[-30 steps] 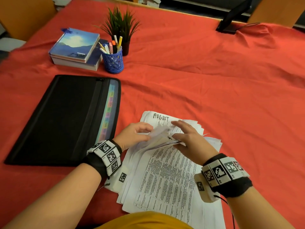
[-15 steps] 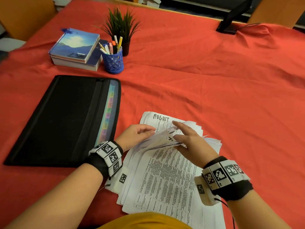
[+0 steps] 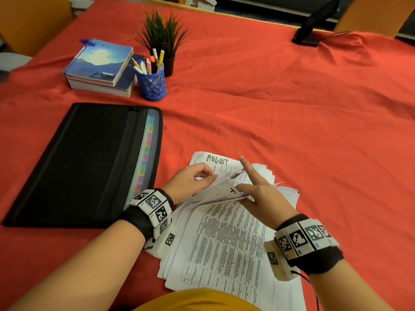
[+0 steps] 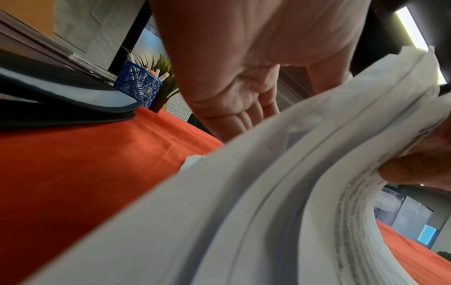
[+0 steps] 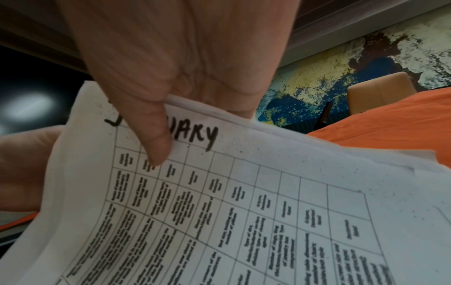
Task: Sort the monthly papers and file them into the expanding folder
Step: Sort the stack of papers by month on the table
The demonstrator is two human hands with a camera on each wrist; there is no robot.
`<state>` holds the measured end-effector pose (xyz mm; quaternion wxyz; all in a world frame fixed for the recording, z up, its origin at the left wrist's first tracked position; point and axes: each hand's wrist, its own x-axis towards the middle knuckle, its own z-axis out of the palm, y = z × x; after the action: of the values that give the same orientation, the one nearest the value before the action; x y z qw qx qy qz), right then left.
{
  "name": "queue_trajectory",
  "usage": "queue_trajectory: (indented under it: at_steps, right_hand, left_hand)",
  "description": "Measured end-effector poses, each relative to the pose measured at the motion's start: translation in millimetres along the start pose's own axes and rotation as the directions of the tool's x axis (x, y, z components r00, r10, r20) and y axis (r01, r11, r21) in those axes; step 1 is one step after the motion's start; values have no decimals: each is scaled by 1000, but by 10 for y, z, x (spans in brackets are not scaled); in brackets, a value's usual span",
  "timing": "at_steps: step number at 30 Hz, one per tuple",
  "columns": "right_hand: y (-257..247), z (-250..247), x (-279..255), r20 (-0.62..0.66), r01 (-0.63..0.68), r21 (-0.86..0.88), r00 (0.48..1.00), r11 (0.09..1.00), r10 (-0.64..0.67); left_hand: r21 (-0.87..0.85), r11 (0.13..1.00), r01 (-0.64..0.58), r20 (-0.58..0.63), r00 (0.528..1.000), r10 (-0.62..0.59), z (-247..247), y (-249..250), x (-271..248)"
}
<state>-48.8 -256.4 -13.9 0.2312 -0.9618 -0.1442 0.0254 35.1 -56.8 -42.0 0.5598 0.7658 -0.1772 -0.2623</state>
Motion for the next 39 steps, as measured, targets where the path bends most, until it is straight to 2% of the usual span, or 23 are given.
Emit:
queue_trajectory:
  at_steps: [4, 12, 17, 22, 25, 29, 34, 39]
  right_hand:
    - [17, 13, 2, 2, -7, 12, 1000, 1000, 7]
    - [17, 12, -14, -3, -20, -6, 1000, 1000, 20]
    - [15, 3, -32, -16, 2, -28, 1000, 1000, -2]
    - [16, 15, -43, -24, -14, -37, 1000, 999, 13]
    - [10, 21, -46, -34, -18, -55, 999, 998, 16]
    - [-27, 9, -36, -33, 6, -74, 999, 997, -8]
    - [-34, -8, -22, -20, -86, 34, 996, 996, 87]
    - [27, -24, -5, -6, -73, 31, 997, 997, 73]
  left_hand:
    - [-8, 1000, 20, 37, 999, -20, -24, -2, -3]
    - [166, 986, -32, -78, 996, 45, -23, -44, 90]
    - [109, 990, 91, -114, 990, -79, -31, -97, 146]
    - [34, 994, 108, -130, 986, -102, -20, -44, 134]
    - [108, 987, 120, -175, 979, -100, -22, -99, 141]
    - [215, 957, 195, -205, 967, -151, -8, -161, 127]
    - [233, 953, 196, -166, 973, -159, 4, -172, 111]
    - [196, 978, 70, -37, 997, -64, -7, -121, 82]
